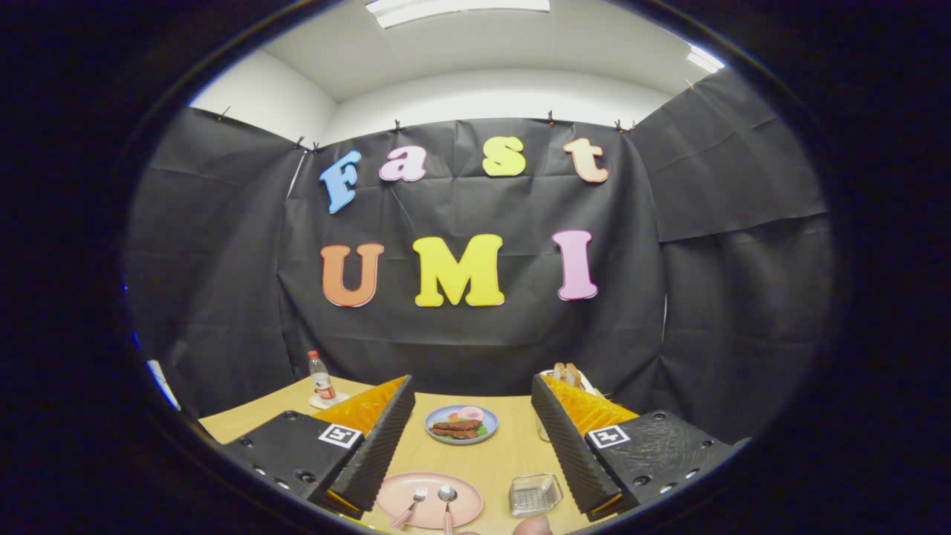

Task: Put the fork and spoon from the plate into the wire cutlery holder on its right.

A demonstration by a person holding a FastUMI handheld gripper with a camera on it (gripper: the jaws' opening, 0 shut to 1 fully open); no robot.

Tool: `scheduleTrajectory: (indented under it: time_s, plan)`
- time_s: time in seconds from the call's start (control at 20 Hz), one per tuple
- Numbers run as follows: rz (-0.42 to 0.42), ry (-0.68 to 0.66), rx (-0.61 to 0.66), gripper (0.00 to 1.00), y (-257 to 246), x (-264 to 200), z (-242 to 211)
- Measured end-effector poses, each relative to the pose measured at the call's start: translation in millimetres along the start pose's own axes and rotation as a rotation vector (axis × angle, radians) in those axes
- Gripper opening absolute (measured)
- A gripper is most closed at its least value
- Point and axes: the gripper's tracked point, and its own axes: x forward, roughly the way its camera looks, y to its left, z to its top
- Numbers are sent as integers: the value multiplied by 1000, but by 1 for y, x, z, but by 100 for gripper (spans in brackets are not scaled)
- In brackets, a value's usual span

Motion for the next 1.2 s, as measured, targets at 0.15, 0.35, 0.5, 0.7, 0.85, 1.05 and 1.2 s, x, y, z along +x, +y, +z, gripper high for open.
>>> scheduleTrajectory:
  time_s: [0.15,0.35,0.5,0.7,0.85,1.05,1.2]
  plan:
    - [10,7,-8,95,1,2,2]
    - [12,24,-35,95,-3,4,1]
    - [37,43,-42,94,-3,3,-3]
    - [63,79,-30,95,-5,2,-10]
    - [81,165,-53,95,-6,1,-29]
    - [114,264,-79,95,0,-7,-42]
    - [101,253,-75,95,0,-12,-28]
